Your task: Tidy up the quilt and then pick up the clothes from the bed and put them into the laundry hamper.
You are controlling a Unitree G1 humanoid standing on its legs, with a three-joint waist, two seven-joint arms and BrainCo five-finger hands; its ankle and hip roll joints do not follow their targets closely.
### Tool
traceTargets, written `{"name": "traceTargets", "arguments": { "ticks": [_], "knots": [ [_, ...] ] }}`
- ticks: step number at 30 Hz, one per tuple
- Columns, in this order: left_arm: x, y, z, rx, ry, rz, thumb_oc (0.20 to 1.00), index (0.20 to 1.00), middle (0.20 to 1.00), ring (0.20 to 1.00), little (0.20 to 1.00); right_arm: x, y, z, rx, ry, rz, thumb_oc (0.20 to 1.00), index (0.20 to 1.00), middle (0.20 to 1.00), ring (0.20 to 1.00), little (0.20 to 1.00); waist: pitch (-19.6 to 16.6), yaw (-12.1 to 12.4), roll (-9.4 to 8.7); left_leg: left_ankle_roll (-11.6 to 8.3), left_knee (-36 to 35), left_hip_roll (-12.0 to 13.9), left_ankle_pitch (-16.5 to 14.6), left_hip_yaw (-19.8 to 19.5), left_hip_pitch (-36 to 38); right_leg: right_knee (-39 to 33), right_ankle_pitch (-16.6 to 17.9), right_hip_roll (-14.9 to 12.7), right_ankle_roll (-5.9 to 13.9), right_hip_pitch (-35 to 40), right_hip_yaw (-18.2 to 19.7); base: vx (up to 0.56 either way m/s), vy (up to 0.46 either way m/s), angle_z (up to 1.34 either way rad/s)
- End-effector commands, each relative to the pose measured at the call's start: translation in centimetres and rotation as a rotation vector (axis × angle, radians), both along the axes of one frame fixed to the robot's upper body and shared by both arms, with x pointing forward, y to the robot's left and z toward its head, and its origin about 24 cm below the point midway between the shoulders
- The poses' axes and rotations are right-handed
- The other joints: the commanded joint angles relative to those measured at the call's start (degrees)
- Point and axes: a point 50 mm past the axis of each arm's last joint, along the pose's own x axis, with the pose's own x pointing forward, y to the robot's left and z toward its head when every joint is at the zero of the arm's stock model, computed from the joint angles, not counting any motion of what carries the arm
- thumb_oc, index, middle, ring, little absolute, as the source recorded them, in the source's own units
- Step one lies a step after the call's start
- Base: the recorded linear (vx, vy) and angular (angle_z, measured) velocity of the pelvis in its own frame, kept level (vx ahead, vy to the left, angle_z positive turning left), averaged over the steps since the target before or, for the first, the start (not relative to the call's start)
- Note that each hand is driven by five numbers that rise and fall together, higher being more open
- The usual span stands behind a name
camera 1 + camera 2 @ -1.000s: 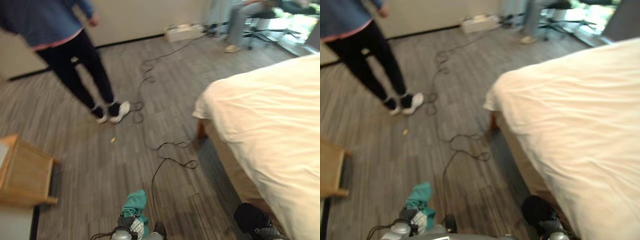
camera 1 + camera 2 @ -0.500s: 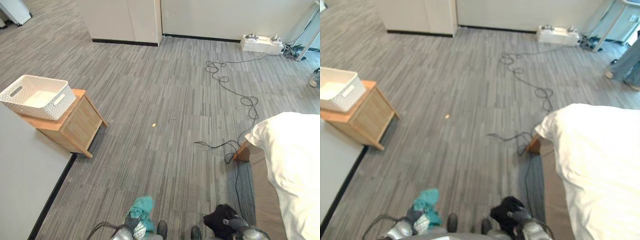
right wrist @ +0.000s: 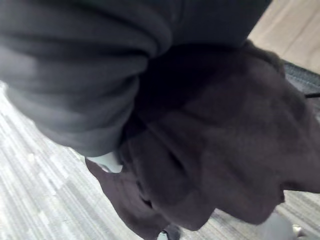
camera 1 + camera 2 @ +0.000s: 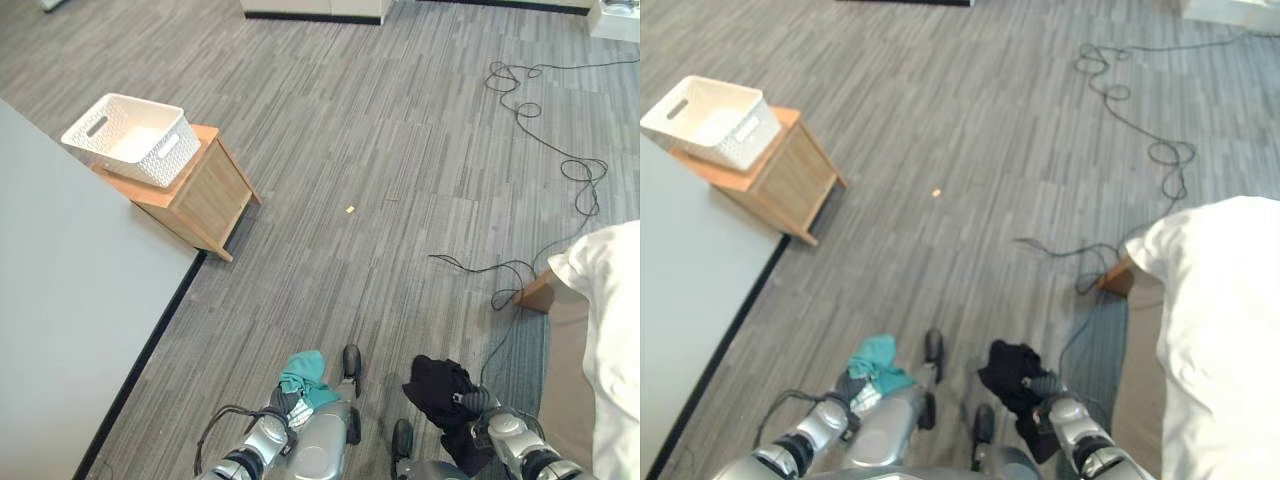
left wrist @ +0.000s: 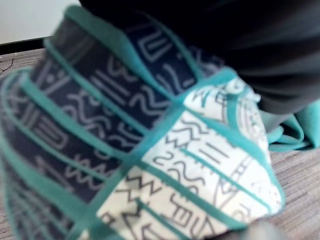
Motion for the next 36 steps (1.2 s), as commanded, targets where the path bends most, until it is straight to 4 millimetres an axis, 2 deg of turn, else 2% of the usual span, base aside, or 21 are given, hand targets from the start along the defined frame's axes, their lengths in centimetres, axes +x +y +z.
{"name": "traceTargets", "arguments": {
  "ticks": [1, 3, 4, 7, 10, 13, 17, 18, 19, 21, 22, 23, 24, 25, 26, 30, 31, 32, 34, 35, 36],
  "knots": [
    [-1.4, -0.4, -0.7, 0.032, 0.032, -0.041, 0.200, 0.200, 0.200, 0.200, 0.200, -0.2, 0.8, -0.1, -0.005, -0.033, 0.026, 0.200, 0.200, 0.200, 0.200, 0.200, -3.9, 1.2, -5.59, 4.76, 10.5, -2.5, -3.7, 0.7, -3.1, 11.5, -11.6, -3.0, 10.49, 8.3, -2.1, 0.62, 0.034, -0.12],
    [-1.5, -0.1, -0.7, 0.056, 0.045, -0.071, 0.200, 0.200, 0.200, 0.200, 0.200, -0.4, 1.1, -0.2, -0.003, -0.032, 0.034, 0.200, 0.200, 0.200, 0.200, 0.200, -3.5, 0.0, -6.80, 6.16, 10.8, -3.5, -6.6, 0.4, -0.2, 25.5, -3.9, -4.2, 15.72, 3.3, -2.2, 0.66, 0.102, -0.13],
    [-1.1, 0.1, -0.5, 0.073, 0.029, -0.076, 0.200, 0.200, 0.200, 0.200, 0.200, 0.4, 1.1, 0.2, 0.006, -0.057, 0.023, 0.200, 0.200, 0.200, 0.200, 0.200, -2.3, -2.5, -4.57, 7.06, 9.2, -2.9, -8.2, -0.9, 5.5, 39.5, 2.4, -3.3, 17.31, -4.9, -1.4, 0.51, 0.105, 0.02],
    [-0.1, 0.1, 0.0, 0.088, -0.005, -0.097, 0.200, 0.200, 0.200, 0.200, 0.200, 0.8, 1.2, 0.4, 0.005, -0.073, 0.022, 0.200, 0.200, 0.200, 0.200, 0.200, -1.1, -5.4, -1.63, 7.04, 5.6, -1.9, -8.9, -3.0, 12.0, 42.8, -0.5, -3.6, 15.49, -10.7, -2.6, 0.53, 0.096, 0.51],
    [1.7, -0.8, 0.9, 0.088, -0.069, -0.148, 0.200, 0.200, 0.200, 0.200, 0.200, 0.9, 1.4, 0.6, 0.018, -0.101, 0.014, 0.200, 0.200, 0.200, 0.200, 0.200, -0.1, -9.5, 0.08, 5.94, 2.7, -2.0, -11.0, -6.5, 19.2, 32.0, -4.1, -3.8, 12.53, -16.6, -2.5, 0.53, -0.043, 0.72],
    [4.0, -2.0, 2.2, 0.076, -0.144, -0.213, 0.200, 0.200, 0.200, 0.200, 0.200, 0.9, 0.8, 0.7, 0.017, -0.099, -0.020, 0.200, 0.200, 0.200, 0.200, 0.200, -1.0, -13.1, 0.00, 3.04, 0.6, -2.1, -16.1, -10.6, 26.5, 4.7, 2.2, -7.5, 13.94, -20.7, 2.6, 0.74, -0.197, 0.88],
    [3.2, -2.4, 1.6, 0.060, -0.123, -0.204, 0.200, 0.200, 0.200, 0.200, 0.200, 0.0, 0.8, 0.2, 0.009, -0.062, -0.002, 0.200, 0.200, 0.200, 0.200, 0.200, -2.2, -14.5, 0.20, 1.81, 3.6, -0.6, -21.2, -12.5, 31.8, 7.4, 4.2, -7.4, 14.98, -22.1, 3.2, 0.64, -0.213, 0.83],
    [2.7, -2.0, 1.3, 0.072, -0.104, -0.192, 0.200, 0.200, 0.200, 0.200, 0.200, -0.2, 0.4, 0.1, -0.008, -0.045, -0.001, 0.200, 0.200, 0.200, 0.200, 0.200, -3.1, -14.3, -0.09, 1.33, 7.6, 0.0, -20.4, -13.5, 32.1, 9.2, 5.0, -6.8, 14.10, -22.0, 3.5, 0.60, -0.313, 0.64],
    [1.2, -2.1, 0.5, 0.053, -0.058, -0.175, 0.200, 0.200, 0.200, 0.200, 0.200, -1.0, -0.5, -0.2, -0.042, -0.002, 0.016, 0.200, 0.200, 0.200, 0.200, 0.200, -3.6, -13.9, 0.87, 0.35, 24.2, 2.6, -14.1, -12.5, 27.0, 9.5, 4.6, -5.9, 11.37, -18.5, 2.9, 0.59, -0.314, 0.57],
    [1.2, -2.1, 0.5, 0.054, -0.058, -0.175, 0.200, 0.200, 0.200, 0.200, 0.200, -1.0, -0.4, -0.2, -0.042, -0.002, 0.016, 0.200, 0.200, 0.200, 0.200, 0.200, -3.8, -13.9, 0.74, 0.35, 24.3, 2.5, -14.0, -12.6, 26.6, 9.4, 4.7, -6.1, 11.38, -18.7, 2.9, 0.26, -0.230, 0.59],
    [0.6, -1.6, 0.2, 0.051, -0.047, -0.142, 0.200, 0.200, 0.200, 0.200, 0.200, -1.1, -0.8, -0.2, -0.064, 0.007, 0.036, 0.200, 0.200, 0.200, 0.200, 0.200, -1.9, -11.3, -0.42, 1.70, 44.7, 4.6, -6.9, -11.1, 14.9, 8.3, 4.1, -7.0, 7.95, -13.9, -0.2, 0.21, -0.280, 0.41],
    [0.6, -1.6, 0.2, 0.051, -0.047, -0.142, 0.200, 0.200, 0.200, 0.200, 0.200, -1.1, -0.8, -0.2, -0.064, 0.007, 0.036, 0.200, 0.200, 0.200, 0.200, 0.200, -1.9, -11.3, -0.43, 1.70, 44.7, 4.6, -6.9, -11.1, 14.8, 8.3, 4.1, -7.0, 7.95, -14.0, -0.2, 0.68, -0.583, 0.24],
    [0.8, -1.0, 0.4, 0.065, -0.060, -0.107, 0.200, 0.200, 0.200, 0.200, 0.200, 0.8, -0.6, 0.7, -0.078, -0.030, 0.074, 0.200, 0.200, 0.200, 0.200, 0.200, -0.4, -6.5, -1.78, 1.81, 50.1, 6.6, -9.3, -5.5, 5.5, 4.1, 1.0, -8.1, 6.94, -5.7, -4.4, 0.47, -0.304, 0.24],
    [0.8, -1.0, 0.4, 0.065, -0.060, -0.107, 0.200, 0.200, 0.200, 0.200, 0.200, 0.8, -0.6, 0.7, -0.077, -0.031, 0.074, 0.200, 0.200, 0.200, 0.200, 0.200, -0.5, -6.6, -1.93, 1.86, 49.9, 6.5, -9.1, -5.5, 5.4, 4.1, 1.1, -8.3, 6.96, -5.8, -4.4, 0.88, -0.308, 0.83],
    [0.0, -0.8, 0.0, 0.069, -0.039, -0.087, 0.200, 0.200, 0.200, 0.200, 0.200, 1.1, -0.2, 0.7, -0.075, -0.035, 0.097, 0.200, 0.200, 0.200, 0.200, 0.200, -1.2, -5.0, -1.43, 1.50, 41.0, 6.2, -10.8, -1.0, 3.3, 1.7, -1.3, -8.5, 7.82, -1.0, -6.3, 0.40, -0.006, 1.12],
    [-1.1, -0.4, -0.5, 0.065, -0.003, -0.067, 0.200, 0.200, 0.200, 0.200, 0.200, 0.9, 0.1, 0.5, -0.072, -0.024, 0.108, 0.200, 0.200, 0.200, 0.200, 0.200, -2.6, -3.2, -1.15, 2.58, 26.4, 3.3, -10.7, 3.6, 3.5, 0.2, -3.5, -8.3, 9.03, 3.4, -7.6, 0.55, 0.055, 0.45],
    [-1.9, 0.0, -0.9, 0.073, 0.026, -0.046, 0.200, 0.200, 0.200, 0.200, 0.200, 0.3, 0.5, 0.2, -0.031, -0.026, 0.061, 0.200, 0.200, 0.200, 0.200, 0.200, -4.3, -2.5, -0.10, 0.32, 13.9, 4.9, -6.2, 12.7, 3.4, 0.0, -7.7, -5.9, 9.58, 7.9, -10.4, 0.66, 0.067, 0.03],
    [-2.2, 0.3, -1.0, 0.085, 0.037, -0.038, 0.200, 0.200, 0.200, 0.200, 0.200, -0.1, 0.6, -0.1, -0.019, -0.019, 0.034, 0.200, 0.200, 0.200, 0.200, 0.200, -4.7, -2.6, -0.73, 0.13, 9.8, 5.3, -5.2, 17.4, 4.0, 0.4, -9.2, -6.0, 9.97, 9.5, -12.0, 0.92, 0.109, 0.31],
    [-2.9, 0.6, -1.3, 0.086, 0.069, -0.016, 0.200, 0.200, 0.200, 0.200, 0.200, -0.5, 1.1, -0.4, -0.002, -0.004, 0.034, 0.200, 0.200, 0.200, 0.200, 0.200, -6.0, -2.7, -1.07, 1.47, 6.2, 4.6, -5.2, 19.0, 6.6, 1.6, -9.6, -5.4, 10.74, 10.5, -13.2, 0.56, 0.086, 0.71],
    [-4.0, 1.3, -1.7, 0.095, 0.109, 0.020, 0.200, 0.200, 0.200, 0.200, 0.200, -1.1, 2.1, -0.9, 0.020, 0.020, 0.037, 0.200, 0.200, 0.200, 0.200, 0.200, -7.2, -1.2, -2.75, 4.51, 6.3, 1.2, -6.2, 15.5, 7.1, 8.1, -7.4, -6.6, 12.55, 9.6, -13.8, 0.84, 0.152, 0.87],
    [-5.0, 2.1, -1.9, 0.116, 0.150, 0.026, 0.200, 0.200, 0.200, 0.200, 0.200, -2.0, 2.3, -1.3, 0.033, 0.040, 0.017, 0.200, 0.200, 0.200, 0.200, 0.200, -7.3, -1.6, -4.33, 6.73, 5.1, -2.2, -8.7, 12.9, 10.0, 23.1, -1.5, -7.8, 17.93, 4.8, -14.2, 1.02, 0.190, 1.61]
  ]
}}
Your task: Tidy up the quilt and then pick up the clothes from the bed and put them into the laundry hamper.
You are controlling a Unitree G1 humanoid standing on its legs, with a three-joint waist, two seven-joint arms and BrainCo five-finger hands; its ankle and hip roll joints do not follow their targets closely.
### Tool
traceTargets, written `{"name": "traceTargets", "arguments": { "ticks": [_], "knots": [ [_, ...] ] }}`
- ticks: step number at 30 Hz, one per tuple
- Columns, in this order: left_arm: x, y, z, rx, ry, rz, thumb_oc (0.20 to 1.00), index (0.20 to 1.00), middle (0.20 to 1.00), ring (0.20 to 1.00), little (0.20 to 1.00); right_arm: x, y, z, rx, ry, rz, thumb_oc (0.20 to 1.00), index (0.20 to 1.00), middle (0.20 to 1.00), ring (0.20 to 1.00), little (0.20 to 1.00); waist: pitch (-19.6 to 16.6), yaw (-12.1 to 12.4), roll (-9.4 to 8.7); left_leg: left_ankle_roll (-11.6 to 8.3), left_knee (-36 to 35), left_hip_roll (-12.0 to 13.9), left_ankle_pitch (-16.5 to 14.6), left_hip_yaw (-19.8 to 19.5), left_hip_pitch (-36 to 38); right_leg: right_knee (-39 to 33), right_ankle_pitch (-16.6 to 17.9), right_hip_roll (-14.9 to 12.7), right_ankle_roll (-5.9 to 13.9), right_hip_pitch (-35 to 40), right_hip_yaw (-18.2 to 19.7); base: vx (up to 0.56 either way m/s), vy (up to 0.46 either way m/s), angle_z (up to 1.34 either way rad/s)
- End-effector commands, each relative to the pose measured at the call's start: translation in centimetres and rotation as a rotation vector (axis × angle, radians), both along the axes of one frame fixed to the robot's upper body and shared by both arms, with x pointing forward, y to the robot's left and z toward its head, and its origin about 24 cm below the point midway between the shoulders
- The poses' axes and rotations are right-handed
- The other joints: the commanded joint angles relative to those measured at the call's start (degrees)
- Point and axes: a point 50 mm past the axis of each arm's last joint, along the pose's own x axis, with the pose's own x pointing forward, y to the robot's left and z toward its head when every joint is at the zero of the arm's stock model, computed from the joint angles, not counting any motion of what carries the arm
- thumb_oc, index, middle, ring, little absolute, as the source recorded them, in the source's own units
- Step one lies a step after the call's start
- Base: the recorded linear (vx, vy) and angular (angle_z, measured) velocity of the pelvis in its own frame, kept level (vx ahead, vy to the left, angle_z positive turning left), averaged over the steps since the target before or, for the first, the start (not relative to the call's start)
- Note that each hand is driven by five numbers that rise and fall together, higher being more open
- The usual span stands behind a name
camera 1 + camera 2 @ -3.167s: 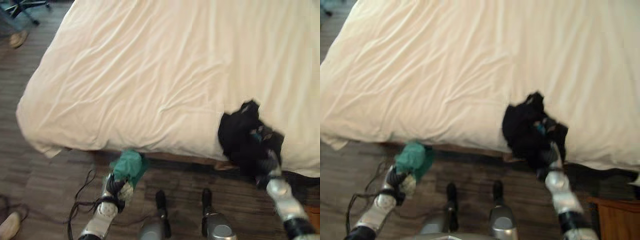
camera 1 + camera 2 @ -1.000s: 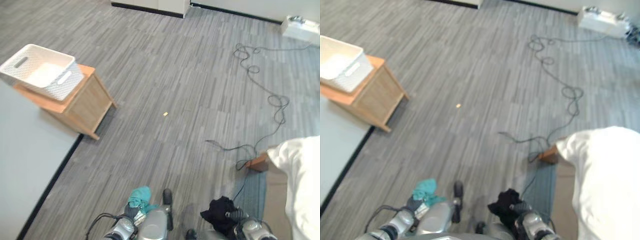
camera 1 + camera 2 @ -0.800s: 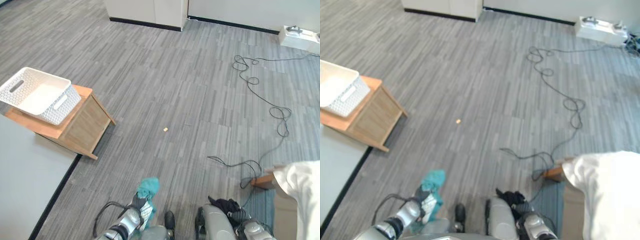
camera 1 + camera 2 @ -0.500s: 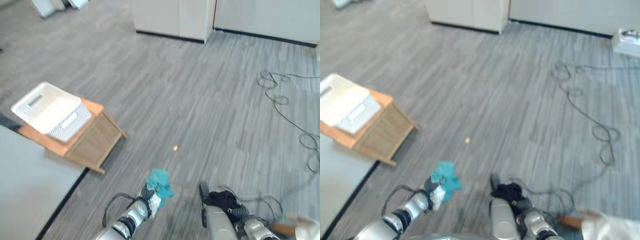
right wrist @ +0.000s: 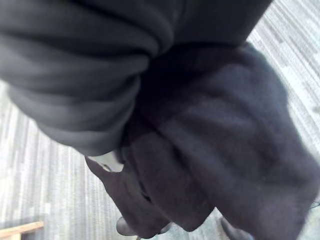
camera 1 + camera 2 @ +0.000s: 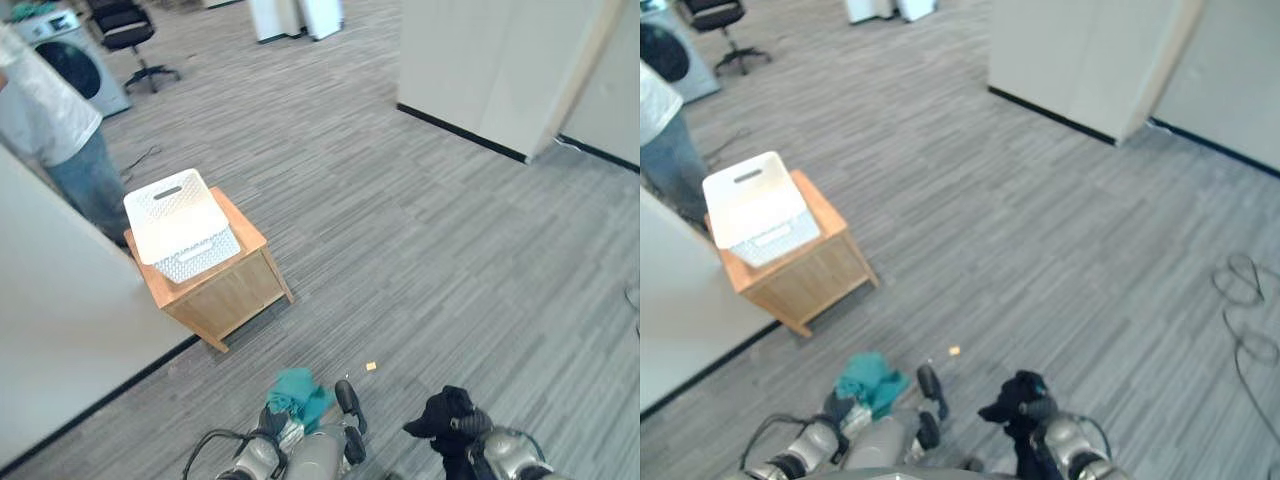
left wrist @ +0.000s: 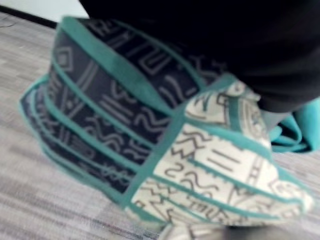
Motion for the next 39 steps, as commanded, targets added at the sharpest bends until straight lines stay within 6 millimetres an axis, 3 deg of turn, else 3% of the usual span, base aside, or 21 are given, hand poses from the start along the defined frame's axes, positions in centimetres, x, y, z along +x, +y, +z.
{"name": "traceTargets", "arguments": {
  "ticks": [1, 3, 6, 10, 11, 12, 13, 15, 17, 18, 19, 20, 24, 26, 28, 29, 30, 33, 34, 36, 39],
  "knots": [
    [-0.2, -1.1, -0.3, 0.020, 0.037, -0.089, 0.200, 0.200, 0.200, 0.200, 0.200, 1.5, -0.4, 0.8, 0.042, -0.088, -0.070, 0.200, 0.200, 0.200, 0.200, 0.200, 1.3, 0.2, -0.02, -0.62, -2.7, -2.7, -4.3, -12.2, 10.6, 29.0, 8.1, -10.2, 13.57, -4.4, 6.5, 0.78, 0.137, 1.64],
    [-0.6, -0.6, -0.4, 0.035, 0.047, -0.082, 0.200, 0.200, 0.200, 0.200, 0.200, 1.6, -0.3, 0.9, 0.053, -0.098, -0.086, 0.200, 0.200, 0.200, 0.200, 0.200, 1.8, -1.4, 1.91, -0.11, -5.3, -1.3, -4.3, -13.4, 15.1, 39.7, 12.2, -10.1, 13.29, -10.7, 7.5, 0.53, 0.010, 1.80],
    [0.1, -0.5, -0.1, 0.051, 0.025, -0.114, 0.200, 0.200, 0.200, 0.200, 0.200, 1.8, -0.5, 1.0, 0.059, -0.112, -0.116, 0.200, 0.200, 0.200, 0.200, 0.200, 3.4, -4.9, 4.65, -1.25, -7.4, 0.2, -5.3, -18.8, 20.3, 44.1, 8.6, -10.5, 10.48, -19.7, 8.2, 0.51, -0.059, 1.40],
    [2.2, -1.2, 0.6, 0.038, -0.053, -0.167, 0.200, 0.200, 0.200, 0.200, 0.200, 2.0, -1.1, 1.2, 0.056, -0.130, -0.141, 0.200, 0.200, 0.200, 0.200, 0.200, 4.0, -8.1, 4.64, -4.41, -7.4, 0.9, -7.7, -25.6, 24.3, 18.4, 5.8, -12.4, 7.27, -22.7, 12.4, 0.55, -0.316, 1.41],
    [3.4, 0.8, 1.5, 0.041, -0.065, -0.164, 0.200, 0.200, 0.200, 0.200, 0.200, 1.1, -12.2, 4.0, -0.100, -0.045, -0.296, 0.200, 0.200, 0.200, 0.200, 0.200, 3.0, -8.3, 3.15, -6.07, -7.4, 1.9, -8.4, -27.4, 25.6, 10.2, 7.1, -13.2, 7.86, -21.9, 14.0, 0.60, -0.484, 1.10],
    [4.2, -0.1, 1.8, 0.033, -0.118, -0.182, 0.200, 0.200, 0.200, 0.200, 0.200, -0.9, -8.4, 1.7, -0.071, -0.005, -0.232, 0.200, 0.200, 0.200, 0.200, 0.200, 3.9, -8.8, 3.28, -6.47, -7.4, 2.2, -9.1, -28.6, 26.2, 5.7, 9.3, -14.3, 8.43, -21.9, 16.2, 0.65, -0.550, 1.08],
    [4.0, 0.1, 1.7, 0.059, -0.114, -0.191, 0.200, 0.200, 0.200, 0.200, 0.200, -0.4, -4.7, 0.9, -0.018, -0.038, -0.170, 0.200, 0.200, 0.200, 0.200, 0.200, 4.1, -10.0, 3.79, -7.61, -7.4, 3.5, -10.2, -29.6, 28.5, 4.0, 11.4, -14.8, 9.33, -25.0, 20.7, 0.42, -0.340, 1.02],
    [2.8, 0.2, 1.2, 0.058, -0.085, -0.148, 0.200, 0.200, 0.200, 0.200, 0.200, -0.5, -3.1, 0.5, 0.001, -0.030, -0.124, 0.200, 0.200, 0.200, 0.200, 0.200, 3.4, -10.7, 3.72, -8.32, -5.3, 4.6, -12.1, -30.9, 31.1, 6.9, 11.1, -13.6, 9.38, -25.2, 22.4, 0.51, -0.315, 0.92],
    [2.5, 0.1, 1.0, 0.055, -0.077, -0.133, 0.200, 0.200, 0.200, 0.200, 0.200, -0.7, -3.0, 0.4, -0.017, -0.016, -0.104, 0.200, 0.200, 0.200, 0.200, 0.200, 3.0, -11.2, 4.13, -8.64, -1.4, 6.2, -10.4, -31.8, 30.0, 6.8, 11.1, -12.5, 8.54, -24.4, 23.0, 0.42, -0.317, 0.16],
    [2.0, -0.2, 0.7, 0.041, -0.064, -0.102, 0.200, 0.200, 0.200, 0.200, 0.200, -0.9, -3.1, 0.3, -0.034, -0.004, -0.077, 0.200, 0.200, 0.200, 0.200, 0.200, 3.3, -11.1, 4.52, -9.08, 6.4, 8.0, -6.0, -32.4, 26.9, 6.9, 10.9, -11.3, 7.00, -22.8, 23.4, 0.50, -0.599, -0.09],
    [2.2, -0.3, 0.8, 0.030, -0.084, -0.072, 0.200, 0.200, 0.200, 0.200, 0.200, -0.9, -3.2, 0.4, -0.048, -0.009, -0.062, 0.200, 0.200, 0.200, 0.200, 0.200, 4.9, -9.4, 2.70, -7.38, 23.6, 9.8, -0.3, -32.1, 17.5, 5.3, 9.9, -12.1, 4.12, -19.1, 21.0, 0.44, -0.625, 0.07],
    [2.3, -0.3, 0.9, 0.035, -0.094, -0.063, 0.200, 0.200, 0.200, 0.200, 0.200, -0.3, -3.1, 0.6, -0.048, -0.026, -0.058, 0.200, 0.200, 0.200, 0.200, 0.200, 6.0, -8.9, 2.09, -6.21, 29.4, 11.0, -0.7, -30.7, 13.8, 4.2, 9.1, -11.8, 2.62, -16.2, 19.3, 0.28, -0.456, 0.28],
    [2.5, -0.4, 1.0, 0.032, -0.105, -0.064, 0.200, 0.200, 0.200, 0.200, 0.200, 0.7, -3.5, 0.9, -0.062, -0.038, -0.036, 0.200, 0.200, 0.200, 0.200, 0.200, 6.7, -6.5, 1.11, -6.04, 30.8, 10.8, -3.1, -24.6, 8.9, 2.3, 7.2, -12.0, 2.04, -11.3, 17.0, 0.32, -0.189, 0.45],
    [1.9, 0.0, 0.8, 0.023, -0.084, -0.069, 0.200, 0.200, 0.200, 0.200, 0.200, 2.3, -4.0, 1.9, -0.149, -0.089, 0.118, 0.200, 0.200, 0.200, 0.200, 0.200, 5.5, -4.7, 1.65, -7.66, 12.9, 6.0, -3.9, -15.7, 5.0, 0.0, 2.3, -11.1, 3.53, -4.2, 13.3, 0.73, -0.040, 0.40],
    [1.4, 0.8, 0.8, 0.038, -0.076, -0.031, 0.200, 0.200, 0.200, 0.200, 0.200, 3.1, -3.5, 2.2, -0.147, -0.112, 0.150, 0.200, 0.200, 0.200, 0.200, 0.200, 4.6, -4.3, 1.62, -8.85, 4.9, 6.6, -0.3, -7.7, 5.4, 0.8, -0.2, -9.5, 3.64, -1.9, 10.4, 0.47, -0.041, 0.89],
    [1.4, 0.8, 0.8, 0.038, -0.076, -0.031, 0.200, 0.200, 0.200, 0.200, 0.200, 3.1, -3.5, 2.2, -0.147, -0.111, 0.150, 0.200, 0.200, 0.200, 0.200, 0.200, 4.6, -4.3, 1.60, -8.85, 4.8, 6.6, -0.2, -7.7, 5.4, 0.8, -0.3, -9.5, 3.64, -1.9, 10.4, 0.66, -0.002, 1.04],
    [-0.3, 2.1, 0.4, 0.044, -0.034, 0.056, 0.200, 0.200, 0.200, 0.200, 0.200, 3.2, -1.2, 1.9, -0.084, -0.123, 0.205, 0.200, 0.200, 0.200, 0.200, 0.200, 2.6, -2.9, 0.10, -4.93, 0.4, 3.3, -2.3, -8.5, 9.1, 9.4, -0.6, -9.0, 4.99, -1.8, 7.0, 0.53, 0.027, 0.50],
    [-1.1, 2.7, 0.3, 0.058, -0.006, 0.073, 0.200, 0.200, 0.200, 0.200, 0.200, 3.3, -0.3, 1.9, -0.055, -0.132, 0.205, 0.200, 0.200, 0.200, 0.200, 0.200, 2.8, -3.2, -0.72, -3.59, -0.7, 1.7, -3.4, -9.2, 10.6, 18.8, 0.9, -9.6, 7.93, -4.1, 5.7, 0.41, 0.040, 0.66],
    [-1.3, 3.2, 0.4, 0.077, 0.007, 0.064, 0.200, 0.200, 0.200, 0.200, 0.200, 3.1, 0.7, 1.7, -0.007, -0.138, 0.190, 0.200, 0.200, 0.200, 0.200, 0.200, 2.9, -3.9, -1.38, -1.99, -3.0, -0.1, -4.8, -10.4, 14.2, 29.9, 5.4, -11.4, 12.03, -7.7, 5.6, 0.37, 0.035, 1.31],
    [-1.4, 3.8, 0.5, 0.093, 0.008, 0.084, 0.200, 0.200, 0.200, 0.200, 0.200, 4.3, 1.1, 2.5, 0.035, -0.203, 0.164, 0.200, 0.200, 0.200, 0.200, 0.200, 3.4, -5.5, -0.89, -1.59, -6.8, -0.1, -5.1, -13.6, 18.2, 39.8, 7.8, -11.0, 12.40, -14.5, 9.8, 0.42, -0.057, 1.42],
    [-0.1, 3.8, 1.0, 0.094, -0.044, 0.075, 0.200, 0.200, 0.200, 0.200, 0.200, 5.0, 0.8, 3.3, 0.064, -0.265, 0.099, 0.200, 0.200, 0.200, 0.200, 0.200, 3.8, -6.8, 0.43, -3.08, -7.4, 2.1, -3.7, -18.4, 18.6, 34.7, 5.7, -9.7, 9.20, -19.3, 12.4, 0.35, -0.179, 1.62]
  ]
}}
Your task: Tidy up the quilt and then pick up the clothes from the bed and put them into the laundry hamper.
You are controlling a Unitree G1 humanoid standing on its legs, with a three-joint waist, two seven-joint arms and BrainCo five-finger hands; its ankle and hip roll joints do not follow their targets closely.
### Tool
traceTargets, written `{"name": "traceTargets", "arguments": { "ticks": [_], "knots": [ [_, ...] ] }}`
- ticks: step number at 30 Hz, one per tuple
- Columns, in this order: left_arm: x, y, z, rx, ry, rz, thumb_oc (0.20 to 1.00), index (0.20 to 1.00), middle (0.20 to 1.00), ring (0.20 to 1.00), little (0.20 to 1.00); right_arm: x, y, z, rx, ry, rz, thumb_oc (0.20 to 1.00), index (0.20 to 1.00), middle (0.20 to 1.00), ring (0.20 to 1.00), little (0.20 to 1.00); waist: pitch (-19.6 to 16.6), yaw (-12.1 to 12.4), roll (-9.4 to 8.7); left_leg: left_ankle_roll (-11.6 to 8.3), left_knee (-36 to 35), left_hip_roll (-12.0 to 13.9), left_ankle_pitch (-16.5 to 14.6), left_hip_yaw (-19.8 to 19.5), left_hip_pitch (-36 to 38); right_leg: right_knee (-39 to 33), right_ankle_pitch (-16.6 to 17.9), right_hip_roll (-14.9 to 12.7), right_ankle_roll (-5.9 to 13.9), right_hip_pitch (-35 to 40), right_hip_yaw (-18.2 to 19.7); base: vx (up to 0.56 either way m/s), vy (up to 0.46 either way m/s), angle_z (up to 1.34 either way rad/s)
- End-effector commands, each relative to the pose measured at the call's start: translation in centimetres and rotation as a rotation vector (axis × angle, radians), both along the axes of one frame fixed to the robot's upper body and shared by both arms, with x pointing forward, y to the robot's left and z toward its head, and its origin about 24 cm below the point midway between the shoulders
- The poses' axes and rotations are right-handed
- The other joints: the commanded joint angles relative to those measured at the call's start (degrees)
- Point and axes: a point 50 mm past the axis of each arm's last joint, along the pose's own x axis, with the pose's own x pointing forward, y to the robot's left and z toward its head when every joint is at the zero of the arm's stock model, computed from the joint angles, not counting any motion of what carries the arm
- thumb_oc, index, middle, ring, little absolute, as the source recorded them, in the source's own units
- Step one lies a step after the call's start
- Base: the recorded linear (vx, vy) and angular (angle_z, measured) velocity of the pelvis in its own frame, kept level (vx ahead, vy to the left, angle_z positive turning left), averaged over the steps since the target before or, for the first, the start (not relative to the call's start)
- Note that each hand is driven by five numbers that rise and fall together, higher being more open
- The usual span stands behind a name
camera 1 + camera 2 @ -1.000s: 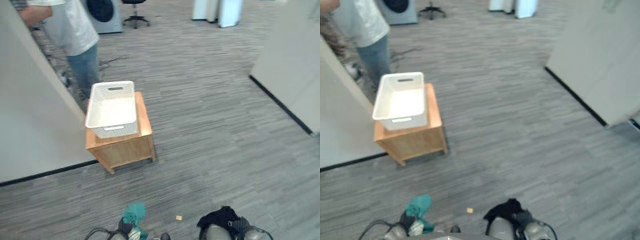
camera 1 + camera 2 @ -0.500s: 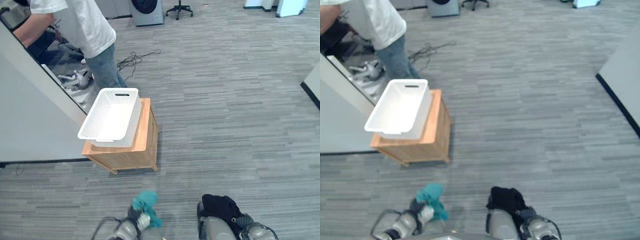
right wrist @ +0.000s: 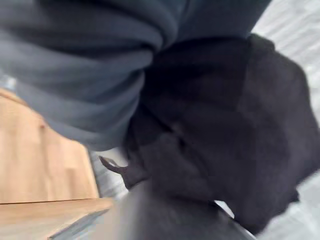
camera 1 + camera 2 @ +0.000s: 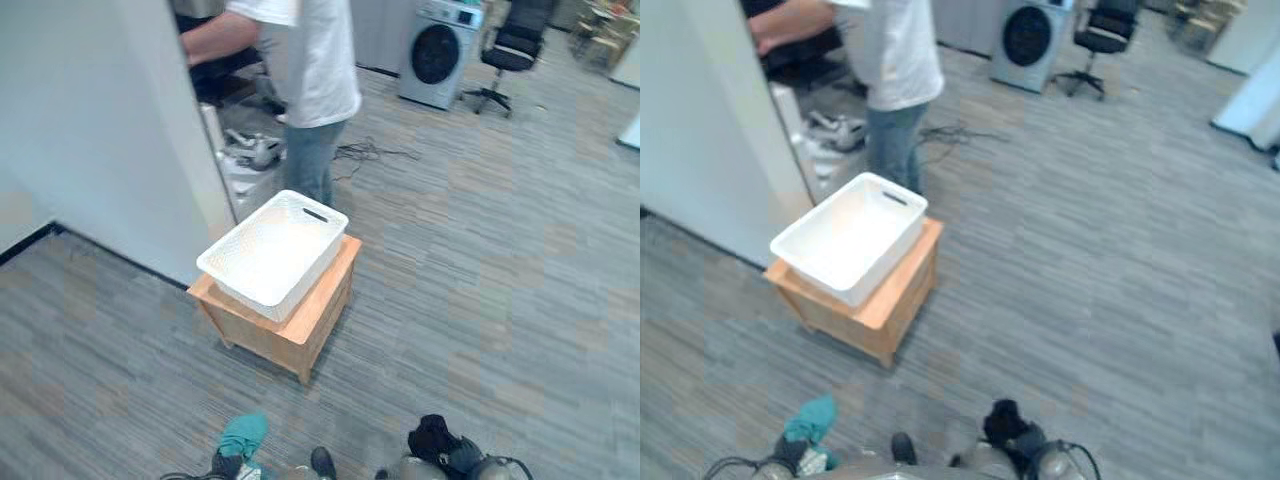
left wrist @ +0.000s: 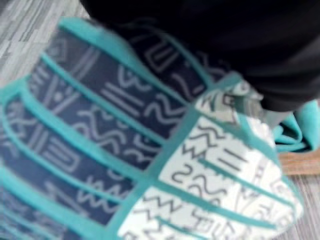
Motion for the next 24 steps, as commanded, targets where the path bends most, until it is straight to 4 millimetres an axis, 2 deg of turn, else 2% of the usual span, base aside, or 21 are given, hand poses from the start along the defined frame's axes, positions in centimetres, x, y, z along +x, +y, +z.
{"name": "traceTargets", "arguments": {
  "ticks": [1, 2, 4, 5, 6, 7, 8, 9, 10, 11, 12, 13, 14, 15, 16, 17, 18, 19, 21, 22, 24],
  "knots": [
    [3.9, 0.3, 1.4, 0.023, -0.149, -0.019, 0.200, 0.200, 0.200, 0.200, 0.200, 5.7, 0.4, 3.1, 0.098, -0.233, -0.068, 0.200, 0.200, 0.200, 0.200, 0.200, 5.1, 0.3, 1.98, -7.40, -4.3, 7.9, -1.9, -3.2, 2.5, -23.5, 7.8, 0.5, 1.06, 6.9, 4.7, 0.42, -0.288, 1.13],
    [4.5, 0.4, 1.7, 0.028, -0.171, -0.046, 0.200, 0.200, 0.200, 0.200, 0.200, 6.1, 0.1, 3.4, 0.074, -0.254, -0.054, 0.200, 0.200, 0.200, 0.200, 0.200, 4.8, 0.1, 2.14, -8.11, -4.3, 8.0, -2.2, -5.9, 2.7, -31.5, 7.5, -0.1, -0.17, 6.5, 6.9, 0.41, -0.283, 1.52],
    [5.4, 0.5, 2.1, 0.030, -0.205, -0.066, 0.200, 0.200, 0.200, 0.200, 0.200, 6.7, -0.7, 4.0, 0.053, -0.280, -0.049, 0.200, 0.200, 0.200, 0.200, 0.200, 4.6, -0.2, 1.66, -9.39, -4.3, 8.2, -3.3, -8.9, 3.5, -45.3, 8.8, -2.4, -0.46, 7.8, 10.2, 0.51, -0.485, 1.46],
    [5.7, 2.0, 2.7, 0.076, -0.221, -0.073, 0.200, 0.200, 0.200, 0.200, 0.200, 7.7, -2.7, 5.5, -0.016, -0.351, -0.019, 0.200, 0.200, 0.200, 0.200, 0.200, 4.4, -1.4, 0.53, -11.68, -4.3, 9.5, -4.6, -13.1, 4.7, -52.1, 10.8, -3.4, 0.59, 6.7, 18.0, 0.70, -0.823, 1.48],
    [4.8, 2.3, 2.5, 0.086, -0.201, -0.044, 0.200, 0.200, 0.200, 0.200, 0.200, 10.6, -2.4, 8.0, -0.004, -0.479, -0.013, 0.200, 0.200, 0.200, 0.200, 0.200, 4.3, -1.4, -0.30, -12.61, -3.8, 11.0, -4.5, -12.8, 6.5, -49.7, 11.3, -2.4, 0.91, 6.6, 17.5, 0.71, -0.801, 2.00],
    [3.8, 2.5, 2.2, 0.086, -0.184, -0.012, 0.200, 0.200, 0.200, 0.200, 0.200, 11.2, -2.4, 9.0, -0.006, -0.524, 0.017, 0.200, 0.200, 0.200, 0.200, 0.200, 4.0, -2.0, -0.35, -12.69, -1.9, 11.5, -5.2, -13.0, 6.7, -49.3, 11.2, -1.6, 0.24, 6.9, 18.1, 0.38, -0.391, 1.79],
    [3.8, 2.5, 2.2, 0.085, -0.183, -0.012, 0.200, 0.200, 0.200, 0.200, 0.200, 11.2, -2.4, 9.0, -0.006, -0.523, 0.017, 0.200, 0.200, 0.200, 0.200, 0.200, 4.0, -2.0, -0.28, -12.72, -1.7, 11.6, -5.3, -13.1, 6.6, -49.2, 11.2, -1.5, 0.21, 6.9, 18.0, 0.27, -0.233, 1.17],
    [2.9, 2.6, 2.0, 0.081, -0.172, 0.012, 0.200, 0.200, 0.200, 0.200, 0.200, 12.1, -2.9, 10.6, -0.013, -0.594, 0.033, 0.200, 0.200, 0.200, 0.200, 0.200, 4.2, -2.3, -0.28, -13.23, 3.5, 12.9, -4.9, -13.1, 5.5, -48.7, 10.8, -1.1, -0.80, 7.6, 17.6, 0.21, -0.273, 0.38],
    [2.8, 2.6, 2.0, 0.078, -0.185, 0.032, 0.200, 0.200, 0.200, 0.200, 0.200, 13.0, -3.8, 12.3, -0.035, -0.673, 0.032, 0.200, 0.200, 0.200, 0.200, 0.200, 4.8, -2.6, -0.58, -13.56, 10.1, 15.1, -2.6, -11.3, 2.6, -48.5, 10.3, -1.2, -1.95, 8.7, 15.9, 0.26, -0.363, 0.29],
    [2.7, 2.6, 2.0, 0.073, -0.192, 0.038, 0.200, 0.200, 0.200, 0.200, 0.200, 13.1, -4.7, 13.2, -0.055, -0.706, 0.017, 0.200, 0.200, 0.200, 0.200, 0.200, 5.4, -2.8, -1.02, -12.98, 15.1, 17.2, -1.2, -7.7, 0.1, -48.7, 9.5, -1.6, -2.99, 10.0, 14.3, 0.16, -0.349, 0.83],
    [2.4, 2.7, 2.0, 0.074, -0.191, 0.042, 0.200, 0.200, 0.200, 0.200, 0.200, 13.5, -5.8, 14.4, -0.084, -0.753, 0.005, 0.200, 0.200, 0.200, 0.200, 0.200, 6.1, -3.0, -1.49, -12.49, 18.7, 18.8, -1.1, -3.6, -2.0, -49.4, 8.8, -1.7, -3.74, 11.7, 12.5, 0.16, -0.285, 1.04],
    [2.1, 2.8, 1.9, 0.069, -0.183, 0.050, 0.200, 0.200, 0.200, 0.200, 0.200, 14.1, -6.3, 16.2, -0.099, -0.818, 0.016, 0.200, 0.200, 0.200, 0.200, 0.200, 6.5, -3.0, -1.69, -12.06, 19.6, 18.6, -2.5, -0.1, -3.6, -50.4, 8.3, -1.6, -3.96, 13.7, 10.8, 0.27, -0.205, 0.95],
    [1.6, 2.8, 1.8, 0.061, -0.168, 0.037, 0.200, 0.200, 0.200, 0.200, 0.200, 14.8, -6.5, 18.3, -0.114, -0.894, 0.047, 0.200, 0.200, 0.200, 0.200, 0.200, 6.3, -2.5, -1.58, -11.75, 17.7, 15.1, -6.0, 1.7, -5.4, -51.3, 7.2, -1.2, -3.81, 15.6, 10.1, 0.28, -0.054, 0.50],
    [1.4, 2.6, 1.6, 0.054, -0.160, 0.035, 0.200, 0.200, 0.200, 0.200, 0.200, 14.7, -6.6, 18.7, -0.121, -0.906, 0.059, 0.200, 0.200, 0.200, 0.200, 0.200, 6.2, -2.4, -1.24, -11.35, 15.8, 13.0, -6.4, 1.7, -5.8, -51.2, 6.9, -1.2, -3.55, 16.1, 10.1, 0.35, 0.063, 0.41],
    [0.4, 2.8, 1.4, 0.049, -0.128, 0.041, 0.200, 0.200, 0.200, 0.200, 0.200, 15.1, -7.6, 21.0, -0.193, -0.981, 0.091, 0.200, 0.200, 0.200, 0.200, 0.200, 5.4, -2.5, -0.14, -12.09, 8.8, 11.6, -3.5, 5.0, -6.2, -51.0, 5.9, 0.4, -3.31, 16.9, 8.6, 0.21, 0.083, 0.24],
    [0.4, 2.7, 1.3, 0.046, -0.127, 0.040, 0.200, 0.200, 0.200, 0.200, 0.200, 15.1, -7.7, 21.0, -0.196, -0.980, 0.092, 0.200, 0.200, 0.200, 0.200, 0.200, 5.5, -2.6, -0.04, -12.09, 8.2, 11.3, -3.5, 4.9, -5.8, -50.9, 5.6, 0.2, -3.20, 17.1, 8.5, 0.20, 0.059, 0.29],
    [-0.2, 2.6, 1.2, 0.040, -0.115, 0.043, 0.200, 0.200, 0.200, 0.200, 0.200, 15.3, -7.6, 22.1, -0.203, -1.018, 0.110, 0.200, 0.200, 0.200, 0.200, 0.200, 5.1, -2.8, 0.50, -11.60, 3.9, 10.9, -3.4, 6.8, -3.6, -50.6, 5.0, 0.6, -2.66, 17.3, 7.8, 0.15, 0.081, 0.24],
    [-0.7, 2.7, 1.1, 0.044, -0.099, 0.039, 0.200, 0.200, 0.200, 0.200, 0.200, 15.3, -7.4, 23.3, -0.209, -1.064, 0.141, 0.200, 0.200, 0.200, 0.200, 0.200, 4.4, -3.0, 0.81, -10.67, 1.4, 9.9, -3.2, 6.2, -2.3, -49.4, 4.7, 1.0, -2.25, 16.8, 7.3, 0.23, 0.106, 0.26],
    [-1.0, 3.0, 1.1, 0.051, -0.072, 0.034, 0.200, 0.200, 0.200, 0.200, 0.200, 15.3, -7.4, 25.9, -0.257, -1.151, 0.202, 0.200, 0.200, 0.200, 0.200, 0.200, 4.1, -3.6, 0.88, -9.65, -2.3, 8.8, -2.7, 5.0, 0.5, -39.3, 4.6, 1.3, -0.09, 14.2, 5.0, 0.17, 0.078, 0.25],
    [-1.5, 3.1, 1.1, 0.062, -0.075, 0.017, 0.200, 0.200, 0.200, 0.200, 0.200, 15.7, -7.2, 28.1, -0.280, -1.235, 0.221, 0.200, 0.200, 0.200, 0.200, 0.200, 5.6, -4.1, 0.92, -8.68, -3.5, 9.1, -1.7, 4.4, 1.8, -29.2, 8.4, 1.0, 2.35, 8.3, 4.9, 0.01, 0.018, 0.71],
    [-1.5, 3.4, 1.2, 0.072, -0.074, 0.020, 0.200, 0.200, 0.200, 0.200, 0.200, 15.9, -7.1, 28.8, -0.279, -1.262, 0.225, 0.200, 0.200, 0.200, 0.200, 0.200, 6.1, -4.2, 0.87, -8.77, -4.1, 9.2, -1.9, 3.8, 2.5, -26.1, 8.8, 0.8, 3.10, 5.8, 5.8, 0.02, -0.004, 0.46]
  ]
}}
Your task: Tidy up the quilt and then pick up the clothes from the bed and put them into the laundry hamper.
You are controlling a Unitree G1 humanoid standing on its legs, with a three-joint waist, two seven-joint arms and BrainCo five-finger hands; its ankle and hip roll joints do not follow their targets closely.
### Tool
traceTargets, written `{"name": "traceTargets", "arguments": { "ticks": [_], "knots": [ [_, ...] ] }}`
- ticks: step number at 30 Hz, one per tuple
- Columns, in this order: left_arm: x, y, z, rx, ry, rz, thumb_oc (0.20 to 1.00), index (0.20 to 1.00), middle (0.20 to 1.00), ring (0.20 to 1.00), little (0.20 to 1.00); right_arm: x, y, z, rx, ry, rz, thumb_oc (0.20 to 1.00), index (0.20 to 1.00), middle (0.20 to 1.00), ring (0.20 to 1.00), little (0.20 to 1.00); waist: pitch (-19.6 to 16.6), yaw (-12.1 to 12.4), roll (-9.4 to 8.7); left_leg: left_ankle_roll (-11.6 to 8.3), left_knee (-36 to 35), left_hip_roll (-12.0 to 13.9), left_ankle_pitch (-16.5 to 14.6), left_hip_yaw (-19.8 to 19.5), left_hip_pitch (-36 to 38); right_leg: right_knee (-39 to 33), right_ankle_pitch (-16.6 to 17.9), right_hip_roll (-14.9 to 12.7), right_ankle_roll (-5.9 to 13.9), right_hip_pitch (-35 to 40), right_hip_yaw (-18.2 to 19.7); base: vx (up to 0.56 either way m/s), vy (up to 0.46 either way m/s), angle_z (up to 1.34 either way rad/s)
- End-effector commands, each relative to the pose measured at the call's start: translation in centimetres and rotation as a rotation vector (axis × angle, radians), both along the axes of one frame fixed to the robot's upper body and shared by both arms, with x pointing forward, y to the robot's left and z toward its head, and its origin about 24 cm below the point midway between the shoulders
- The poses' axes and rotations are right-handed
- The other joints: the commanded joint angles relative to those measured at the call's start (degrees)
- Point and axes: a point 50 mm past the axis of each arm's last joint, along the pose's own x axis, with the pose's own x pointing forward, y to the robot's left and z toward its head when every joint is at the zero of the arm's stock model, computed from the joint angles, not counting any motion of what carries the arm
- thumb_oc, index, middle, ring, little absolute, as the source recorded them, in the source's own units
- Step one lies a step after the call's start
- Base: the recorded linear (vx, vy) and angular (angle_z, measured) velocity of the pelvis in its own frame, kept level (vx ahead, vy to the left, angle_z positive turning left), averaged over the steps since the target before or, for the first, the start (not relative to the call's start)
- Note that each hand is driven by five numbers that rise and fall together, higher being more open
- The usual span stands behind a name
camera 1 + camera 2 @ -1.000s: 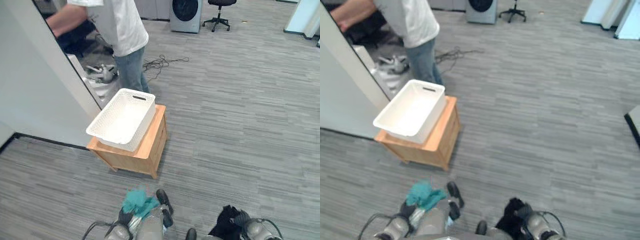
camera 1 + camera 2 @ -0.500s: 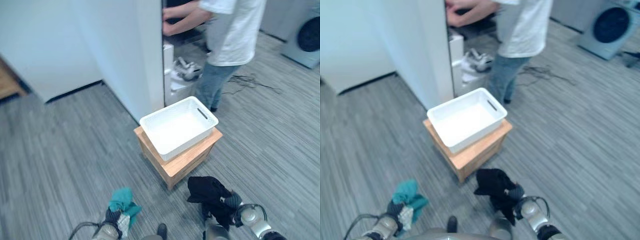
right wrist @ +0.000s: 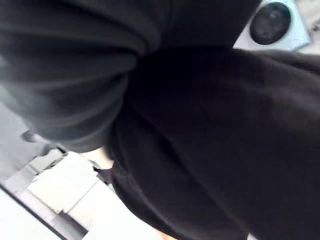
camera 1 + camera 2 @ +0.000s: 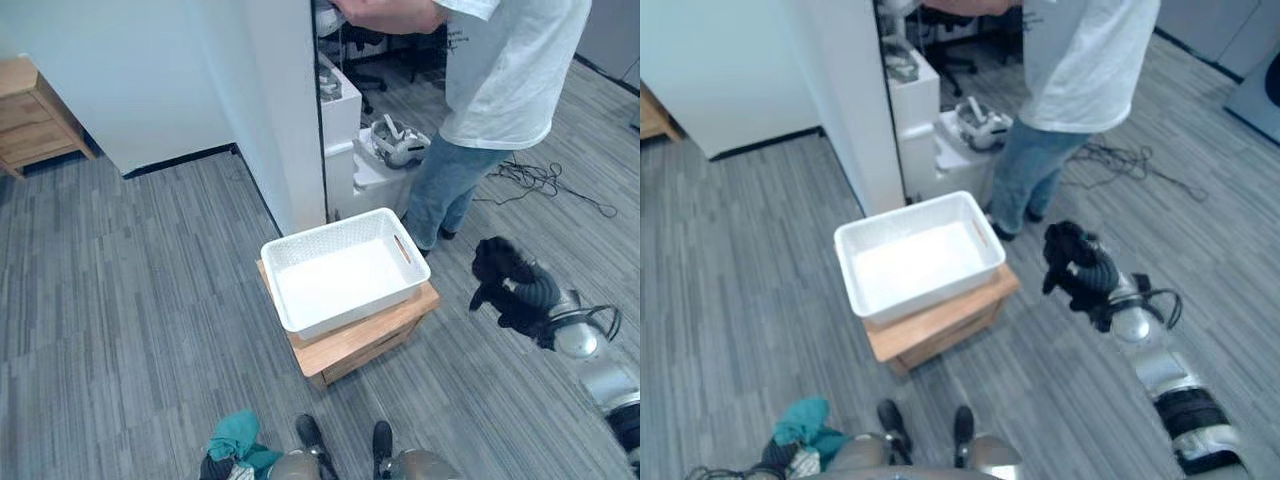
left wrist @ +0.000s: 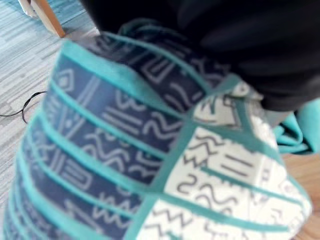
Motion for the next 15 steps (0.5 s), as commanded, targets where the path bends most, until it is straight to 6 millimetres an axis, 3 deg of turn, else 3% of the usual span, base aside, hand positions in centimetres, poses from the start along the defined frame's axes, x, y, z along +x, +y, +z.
{"name": "traceTargets", "arguments": {
  "ticks": [1, 3, 4, 5, 7, 10, 15],
  "knots": [
    [0.3, 3.1, 1.2, 0.105, -0.016, -0.017, 0.200, 0.200, 0.200, 0.200, 0.200, 1.4, 2.0, 5.4, 0.030, -0.273, 0.100, 0.200, 0.200, 0.200, 0.200, 0.200, -0.3, 1.0, -4.78, -3.99, -1.3, -1.3, -5.0, -2.4, 4.1, 7.6, -2.7, -6.0, 3.53, -2.5, 4.8, 0.10, -0.038, 0.28],
    [0.8, 3.1, 1.4, 0.101, -0.038, -0.037, 0.200, 0.200, 0.200, 0.200, 0.200, 1.3, 2.0, 7.0, 0.000, -0.328, 0.116, 0.200, 0.200, 0.200, 0.200, 0.200, -0.1, 1.4, -4.85, -4.45, -1.3, -1.2, -5.2, -4.7, 4.1, 1.8, -4.3, -6.2, 1.85, -2.1, 6.3, 0.12, -0.128, 0.44],
    [1.6, 3.0, 1.6, 0.096, -0.065, -0.060, 0.200, 0.200, 0.200, 0.200, 0.200, 1.2, 2.0, 8.3, -0.019, -0.364, 0.130, 0.200, 0.200, 0.200, 0.200, 0.200, -0.2, 1.3, -4.99, -5.15, -1.3, -1.4, -5.4, -7.3, 3.6, -5.9, -4.3, -6.3, 0.95, -1.4, 9.4, 0.08, -0.140, 0.59],
    [1.6, 3.0, 1.6, 0.096, -0.066, -0.060, 0.200, 0.200, 0.200, 0.200, 0.200, 1.2, 2.0, 8.3, -0.019, -0.364, 0.130, 0.200, 0.200, 0.200, 0.200, 0.200, -0.3, 1.4, -4.88, -5.20, -1.3, -1.2, -5.2, -7.3, 3.4, -6.3, -3.9, -6.1, 0.86, -1.4, 9.4, 0.08, -0.165, 0.98],
    [2.3, 3.1, 1.9, 0.106, -0.084, -0.080, 0.200, 0.200, 0.200, 0.200, 0.200, 1.3, 2.0, 9.6, -0.044, -0.405, 0.138, 0.200, 0.200, 0.200, 0.200, 0.200, -0.7, 1.4, -5.37, -5.61, -1.3, -1.4, -5.7, -10.1, 3.0, -12.5, -2.3, -6.9, 0.79, -1.0, 13.0, 0.08, -0.162, 0.83],
    [1.2, 3.1, 1.6, 0.101, -0.067, -0.044, 0.200, 0.200, 0.200, 0.200, 0.200, 2.1, 3.3, 10.8, -0.040, -0.438, 0.184, 0.200, 0.200, 0.200, 0.200, 0.200, -1.9, 3.1, -6.39, -5.92, -1.3, -1.6, -5.7, -10.1, 3.6, -16.9, -0.4, -8.7, 1.08, 1.8, 11.8, 0.12, -0.161, 0.67],
    [0.0, 2.7, 1.1, 0.078, -0.067, 0.017, 0.200, 0.200, 0.200, 0.200, 0.200, 3.2, 4.6, 10.7, -0.038, -0.402, 0.231, 0.200, 0.200, 0.200, 0.200, 0.200, -1.6, 4.8, -5.71, -6.77, -1.3, -0.7, -5.0, -10.3, 3.1, -19.1, 0.1, -8.6, 0.60, 3.0, 10.3, 0.08, -0.164, -0.06]
  ]
}}
